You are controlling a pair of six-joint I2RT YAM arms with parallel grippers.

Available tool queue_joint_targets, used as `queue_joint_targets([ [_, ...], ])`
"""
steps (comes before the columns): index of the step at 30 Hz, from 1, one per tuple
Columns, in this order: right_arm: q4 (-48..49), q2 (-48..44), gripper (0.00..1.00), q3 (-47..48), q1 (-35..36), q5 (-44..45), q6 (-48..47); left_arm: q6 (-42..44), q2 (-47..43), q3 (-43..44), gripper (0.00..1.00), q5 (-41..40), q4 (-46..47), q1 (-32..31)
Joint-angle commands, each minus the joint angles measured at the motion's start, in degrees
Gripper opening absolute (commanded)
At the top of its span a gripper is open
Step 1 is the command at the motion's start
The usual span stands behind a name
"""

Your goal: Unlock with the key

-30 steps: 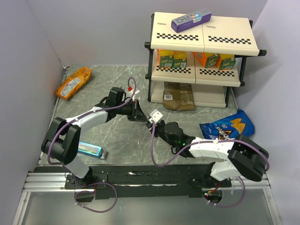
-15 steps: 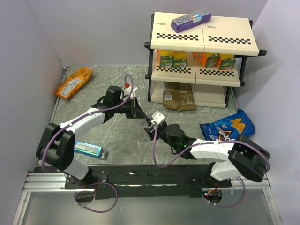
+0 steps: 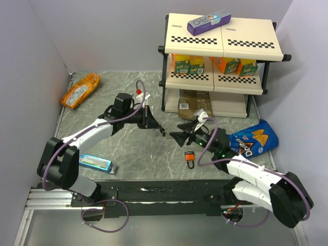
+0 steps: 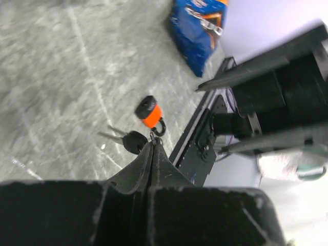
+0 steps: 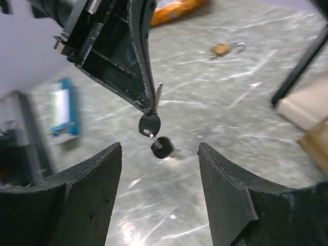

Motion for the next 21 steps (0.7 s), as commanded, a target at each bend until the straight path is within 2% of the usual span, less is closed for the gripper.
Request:
queue_joint_targets([
  [1, 2.8, -1.0, 0.67, 1.5, -6.0, -21.8, 11.3, 4.3, -4.5, 0.0, 0.01, 5.2, 4.0, -2.5],
  [7, 6.1, 4.8, 0.59, 6.4, -7.7, -35.4, 18.6, 11.3, -8.3, -0.2, 0.01, 7.4, 3.7, -6.8],
  [10, 8.7, 6.8, 0.54, 7.8, -7.6, -38.6, 21.2, 13.1, -9.7, -0.6, 0.01, 7.3, 3.5, -8.1],
  [21, 6.9, 5.1, 0.40, 7.0, -7.7, -37.3, 20.3, 14.2, -10.8, -0.5, 0.01, 6.8, 2.9, -9.5],
])
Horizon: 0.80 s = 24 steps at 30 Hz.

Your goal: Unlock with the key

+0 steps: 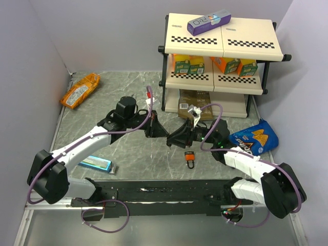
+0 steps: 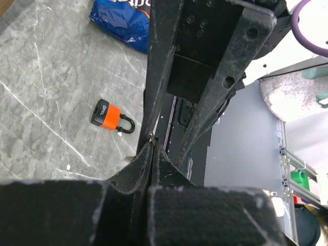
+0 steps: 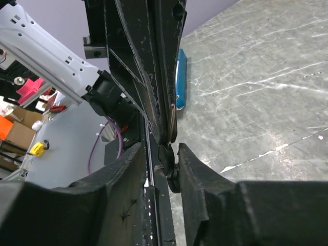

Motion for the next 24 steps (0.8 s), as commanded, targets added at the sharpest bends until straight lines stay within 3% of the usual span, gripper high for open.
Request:
queue_joint_targets([
  [1, 2.4, -2.1, 0.38, 1.3, -0.3, -0.8, 0.1, 2.3, -1.8, -0.2, 0.01, 1.0, 1.7, -0.7],
  [14, 2.8, -1.4, 0.11, 1.1, -0.3, -1.0, 0.1, 2.2, -3.1, -0.7, 0.01, -0.8, 2.3, -0.8],
  [17, 2.5, -1.5, 0.00, 1.1, -0.3, -0.7, 0.0, 2.2, -3.1, -0.8, 0.01, -1.0, 2.3, -0.9],
  [22, 1.6, -1.6, 0.00, 1.1, -0.3, 0.2, 0.0, 2.1, -3.0, -0.8, 0.01, -1.6, 2.3, -0.9],
  [23, 1.1, -1.6, 0.00, 1.1, -0.3, 1.1, -0.2, 2.1, -3.1, -0.7, 0.02, -1.9, 2.2, -0.9],
  [24, 0.4, -1.7, 0.00, 1.2, -0.3, 1.6, -0.4, 1.8, -3.1, -0.6, 0.18, -2.2, 2.1, -0.9],
])
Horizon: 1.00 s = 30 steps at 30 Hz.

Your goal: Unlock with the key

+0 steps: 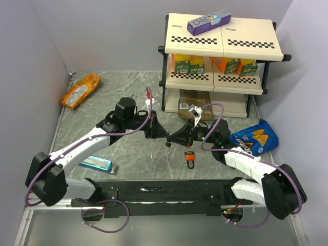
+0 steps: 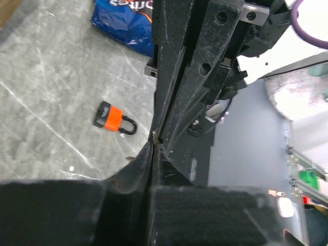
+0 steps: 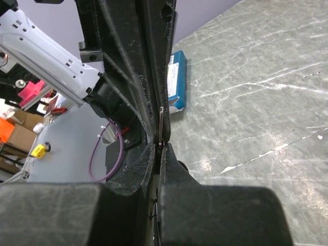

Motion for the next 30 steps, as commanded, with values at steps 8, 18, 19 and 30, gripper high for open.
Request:
queue_joint_targets([
  [8, -2.8, -3.9, 0.00, -0.2, -2.0, 7.5, -1.2, 0.8, -4.5, -1.4, 0.88, -5.1, 3.6, -0.3],
  [18, -9.7, -8.5, 0.00, -2.1, -5.6, 14.6, -1.8, 10.4, -7.5, -3.2, 0.92, -15.3, 1.3, -4.0],
  [19, -10.4, -9.2, 0.00, -2.3, -6.0, 15.6, -2.0, 11.4, -7.3, -3.5, 0.92, -16.6, 1.0, -6.0],
  [30, -33.5, -26.2, 0.00, -2.2, -9.4, 33.3, -8.6, 12.2, 6.3, -0.4, 0.89, -25.3, 0.9, -13.8],
])
